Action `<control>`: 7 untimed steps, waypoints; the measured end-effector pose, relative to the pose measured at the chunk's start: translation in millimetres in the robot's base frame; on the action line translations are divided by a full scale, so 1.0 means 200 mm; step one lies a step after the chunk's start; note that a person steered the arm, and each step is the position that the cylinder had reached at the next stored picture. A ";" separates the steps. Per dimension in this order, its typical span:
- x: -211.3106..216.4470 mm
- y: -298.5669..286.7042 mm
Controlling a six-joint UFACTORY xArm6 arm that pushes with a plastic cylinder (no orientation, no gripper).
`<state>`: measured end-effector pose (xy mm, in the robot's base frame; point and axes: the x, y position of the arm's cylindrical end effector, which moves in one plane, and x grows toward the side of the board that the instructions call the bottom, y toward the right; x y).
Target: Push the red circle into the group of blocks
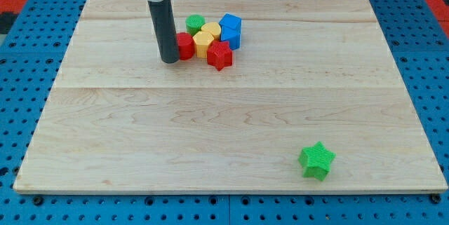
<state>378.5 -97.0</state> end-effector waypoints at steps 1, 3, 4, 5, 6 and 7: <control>-0.04 0.09; 0.15 0.12; 0.24 0.69; 0.27 1.27; 0.57 1.67; 1.06 1.72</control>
<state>590.6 247.4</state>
